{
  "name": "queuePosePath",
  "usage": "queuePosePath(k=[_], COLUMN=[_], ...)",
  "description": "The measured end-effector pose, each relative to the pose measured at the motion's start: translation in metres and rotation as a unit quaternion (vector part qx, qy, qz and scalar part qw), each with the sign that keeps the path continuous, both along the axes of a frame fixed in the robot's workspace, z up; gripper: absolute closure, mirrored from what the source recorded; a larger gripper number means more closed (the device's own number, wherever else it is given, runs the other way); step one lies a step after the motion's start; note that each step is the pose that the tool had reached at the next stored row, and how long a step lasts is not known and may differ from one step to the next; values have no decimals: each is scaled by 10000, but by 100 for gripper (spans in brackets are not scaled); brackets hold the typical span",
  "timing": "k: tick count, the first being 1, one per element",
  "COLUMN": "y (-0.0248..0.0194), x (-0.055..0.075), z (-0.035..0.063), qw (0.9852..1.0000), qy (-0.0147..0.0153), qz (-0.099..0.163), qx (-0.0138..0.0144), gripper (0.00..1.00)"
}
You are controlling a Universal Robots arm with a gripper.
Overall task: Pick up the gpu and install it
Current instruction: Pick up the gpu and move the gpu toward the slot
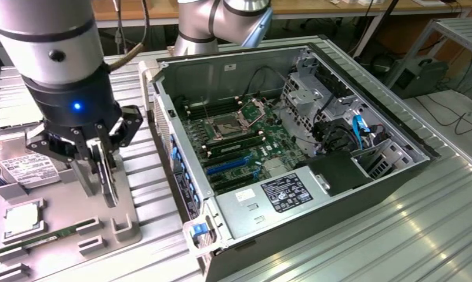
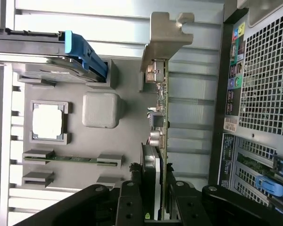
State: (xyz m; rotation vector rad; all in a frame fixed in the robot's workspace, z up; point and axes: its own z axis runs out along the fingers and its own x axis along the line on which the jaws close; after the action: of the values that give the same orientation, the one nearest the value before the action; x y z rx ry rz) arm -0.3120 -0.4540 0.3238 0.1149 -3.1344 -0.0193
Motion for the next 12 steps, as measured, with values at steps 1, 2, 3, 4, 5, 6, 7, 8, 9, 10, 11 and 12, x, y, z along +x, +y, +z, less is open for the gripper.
queuePosePath(k=[1, 2, 3, 4, 5, 6, 7, 8, 9, 10, 11, 12], y=[0, 0, 0, 0, 0, 0, 0, 0, 0, 0, 0, 0], x=[0, 0, 0, 0, 0, 0, 0, 0, 0, 1, 0, 0], z=[44, 90, 164, 211, 256, 342, 415, 460, 515, 562, 614, 674], qw=[10000, 10000, 10000, 10000, 10000, 10000, 10000, 10000, 10000, 10000, 10000, 10000], qy=[0, 0, 0, 0, 0, 1, 0, 0, 0, -1, 0, -1], qz=[0, 0, 0, 0, 0, 0, 0, 0, 0, 0, 0, 0], qx=[0, 0, 0, 0, 0, -1, -1, -2, -3, -3, -3, -3], gripper=[72, 72, 72, 72, 72, 72, 72, 72, 72, 72, 72, 72])
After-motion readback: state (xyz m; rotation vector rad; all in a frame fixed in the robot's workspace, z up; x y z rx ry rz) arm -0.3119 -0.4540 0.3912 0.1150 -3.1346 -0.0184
